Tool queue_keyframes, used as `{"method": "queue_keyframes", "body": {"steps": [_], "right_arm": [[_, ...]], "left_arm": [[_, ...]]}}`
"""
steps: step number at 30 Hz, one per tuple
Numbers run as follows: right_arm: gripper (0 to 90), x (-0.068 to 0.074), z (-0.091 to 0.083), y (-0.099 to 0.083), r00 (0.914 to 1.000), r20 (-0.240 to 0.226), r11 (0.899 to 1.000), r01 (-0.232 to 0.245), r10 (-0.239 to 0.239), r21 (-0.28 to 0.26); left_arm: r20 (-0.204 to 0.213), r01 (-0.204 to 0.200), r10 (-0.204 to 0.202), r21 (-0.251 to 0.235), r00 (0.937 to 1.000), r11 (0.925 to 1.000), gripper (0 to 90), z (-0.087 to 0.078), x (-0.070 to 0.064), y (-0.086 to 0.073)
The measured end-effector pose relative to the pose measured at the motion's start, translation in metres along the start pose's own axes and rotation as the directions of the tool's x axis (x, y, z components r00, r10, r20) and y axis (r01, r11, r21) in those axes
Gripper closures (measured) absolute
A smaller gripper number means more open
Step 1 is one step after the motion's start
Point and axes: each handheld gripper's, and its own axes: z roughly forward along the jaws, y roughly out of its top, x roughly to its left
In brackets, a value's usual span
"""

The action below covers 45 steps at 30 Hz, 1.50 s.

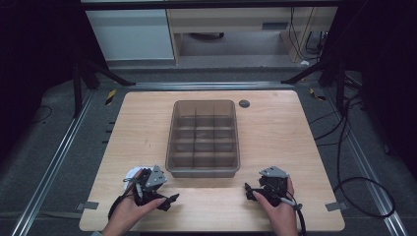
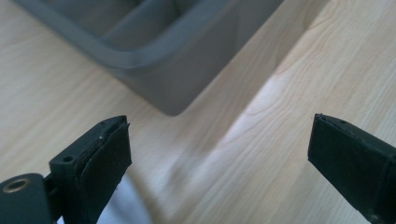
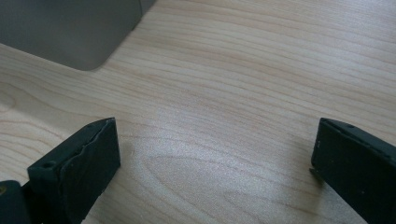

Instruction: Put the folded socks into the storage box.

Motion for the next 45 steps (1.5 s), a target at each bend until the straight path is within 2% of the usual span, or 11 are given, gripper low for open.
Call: {"method": "queue_keyframes", "body": {"steps": [11,19,23,24,29,30,37,40,42,44,45], "right_arm": [[1.0,0.000,0.000,0.000,1.0000,-0.002,1.000,0.004,-0.004,0.002],[0.9,-0.001,0.001,0.001,1.0000,-0.007,1.000,0.006,-0.006,0.001],[0.9,0.000,0.001,0.002,1.0000,-0.006,1.000,0.005,-0.005,0.002],[0.9,0.000,0.001,0.001,1.0000,-0.006,1.000,0.005,-0.005,0.002],[0.9,0.000,0.001,0.001,1.0000,-0.006,1.000,0.006,-0.006,0.002],[0.9,0.000,0.001,0.001,1.0000,-0.006,1.000,0.005,-0.005,0.002],[0.9,0.000,0.001,0.001,1.0000,-0.006,1.000,0.005,-0.005,0.002],[0.9,0.000,0.001,0.001,1.0000,-0.006,1.000,0.005,-0.005,0.002],[0.9,0.000,0.001,0.001,1.0000,-0.006,1.000,0.005,-0.005,0.002],[0.9,0.000,0.001,0.001,1.0000,-0.006,1.000,0.005,-0.005,0.002],[0.9,0.000,0.001,0.001,1.0000,-0.006,1.000,0.005,-0.005,0.002]], "left_arm": [[-0.028,-0.048,0.050,0.068,0.9983,0.9965,6.4,-0.030,0.045,0.000],[-0.041,-0.102,0.106,0.086,0.9935,0.9911,6.5,-0.041,0.061,0.009],[-0.024,-0.119,0.123,0.132,0.9921,0.9840,6.2,-0.042,0.065,0.014],[-0.015,-0.149,0.153,0.149,0.9881,0.9776,6.1,-0.044,0.067,0.017],[0.020,-0.196,0.195,0.176,0.9805,0.9647,8.5,-0.050,0.073,0.023],[0.027,-0.221,0.220,0.191,0.9751,0.9564,9.6,-0.054,0.077,0.025],[0.048,-0.256,0.251,0.215,0.9667,0.9426,10.1,-0.063,0.086,0.028],[0.076,-0.311,0.301,0.249,0.9505,0.9173,8.7,-0.064,0.083,0.026],[0.088,-0.319,0.307,0.253,0.9476,0.9133,9.6,-0.063,0.081,0.024],[0.117,-0.350,0.330,0.279,0.9366,0.8943,9.9,-0.059,0.076,0.016],[0.117,-0.350,0.330,0.279,0.9366,0.8943,10.6,-0.059,0.076,0.016]]}}
